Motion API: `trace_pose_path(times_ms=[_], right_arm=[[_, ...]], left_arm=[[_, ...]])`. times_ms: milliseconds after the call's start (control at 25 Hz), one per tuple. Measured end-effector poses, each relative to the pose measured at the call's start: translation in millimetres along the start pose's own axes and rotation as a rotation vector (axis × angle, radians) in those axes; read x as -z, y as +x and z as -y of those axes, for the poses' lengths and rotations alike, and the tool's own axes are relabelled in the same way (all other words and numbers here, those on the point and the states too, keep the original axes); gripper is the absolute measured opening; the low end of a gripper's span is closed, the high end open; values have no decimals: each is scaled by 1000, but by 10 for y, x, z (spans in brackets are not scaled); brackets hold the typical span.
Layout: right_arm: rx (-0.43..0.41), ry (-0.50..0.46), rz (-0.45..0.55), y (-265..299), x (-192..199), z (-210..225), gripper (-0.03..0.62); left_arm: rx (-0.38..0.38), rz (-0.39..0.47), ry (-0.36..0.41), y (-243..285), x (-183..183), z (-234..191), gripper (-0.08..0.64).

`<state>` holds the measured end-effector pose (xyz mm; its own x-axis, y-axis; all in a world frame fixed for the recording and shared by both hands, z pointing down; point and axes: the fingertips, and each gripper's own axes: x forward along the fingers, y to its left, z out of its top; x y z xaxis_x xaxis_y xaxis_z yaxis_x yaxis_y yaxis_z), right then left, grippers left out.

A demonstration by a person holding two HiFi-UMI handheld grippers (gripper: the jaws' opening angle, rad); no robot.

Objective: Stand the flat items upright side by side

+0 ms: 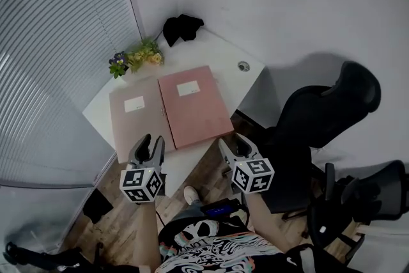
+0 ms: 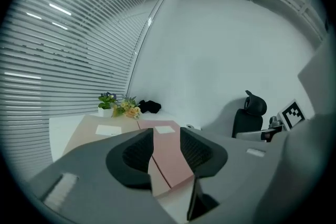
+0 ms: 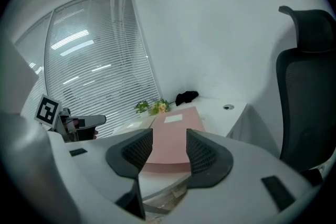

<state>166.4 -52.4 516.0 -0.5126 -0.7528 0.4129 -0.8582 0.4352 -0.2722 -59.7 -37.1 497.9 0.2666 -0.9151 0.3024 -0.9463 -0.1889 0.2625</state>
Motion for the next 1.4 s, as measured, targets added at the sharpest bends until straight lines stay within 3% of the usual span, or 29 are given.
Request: trace_pose_path(times_ms=[440, 1040, 1400], right_arm=[[52, 22, -12, 288, -191, 333, 222], [46, 198, -72, 424, 113, 671, 250], [35, 345, -129, 609, 363, 909, 271]], left_arm=[[53, -22, -8, 424, 6, -112, 146], [58, -51, -8, 646, 161, -63, 146], [72, -121, 18, 900, 356, -1, 146]])
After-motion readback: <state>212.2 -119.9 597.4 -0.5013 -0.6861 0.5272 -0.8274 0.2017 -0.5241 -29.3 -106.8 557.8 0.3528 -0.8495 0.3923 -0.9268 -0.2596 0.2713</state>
